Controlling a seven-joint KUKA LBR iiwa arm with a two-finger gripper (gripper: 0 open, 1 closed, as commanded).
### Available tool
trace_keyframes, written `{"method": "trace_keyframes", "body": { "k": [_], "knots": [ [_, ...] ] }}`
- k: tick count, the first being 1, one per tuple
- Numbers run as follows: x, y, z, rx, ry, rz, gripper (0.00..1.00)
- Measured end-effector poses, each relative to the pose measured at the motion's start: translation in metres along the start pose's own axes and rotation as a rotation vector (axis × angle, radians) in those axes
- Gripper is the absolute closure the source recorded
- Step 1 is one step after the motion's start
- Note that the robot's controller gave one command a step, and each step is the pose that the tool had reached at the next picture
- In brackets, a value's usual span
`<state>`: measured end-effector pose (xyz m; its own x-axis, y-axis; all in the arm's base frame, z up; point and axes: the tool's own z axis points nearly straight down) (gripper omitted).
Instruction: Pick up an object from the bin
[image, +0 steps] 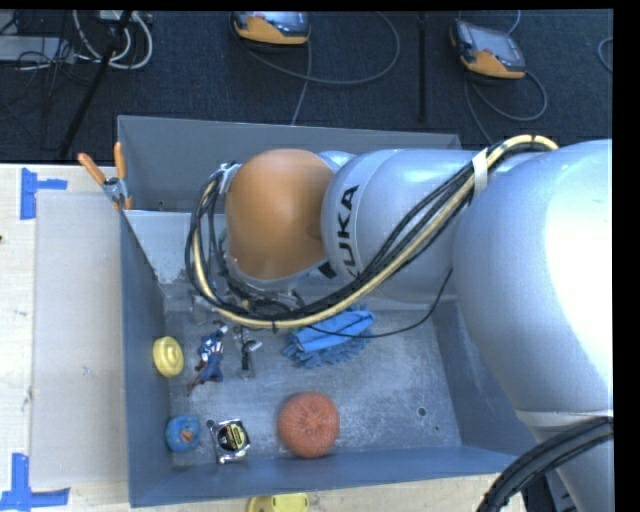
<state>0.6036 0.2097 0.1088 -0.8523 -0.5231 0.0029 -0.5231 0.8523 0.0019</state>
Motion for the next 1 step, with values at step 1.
{"method": "trace_keyframes", "body": {
  "k": [1],
  "knots": [
    [-0.0096,-0.0009,-0.0153,0.002,-0.006,-0.209,0.00]
  ]
}}
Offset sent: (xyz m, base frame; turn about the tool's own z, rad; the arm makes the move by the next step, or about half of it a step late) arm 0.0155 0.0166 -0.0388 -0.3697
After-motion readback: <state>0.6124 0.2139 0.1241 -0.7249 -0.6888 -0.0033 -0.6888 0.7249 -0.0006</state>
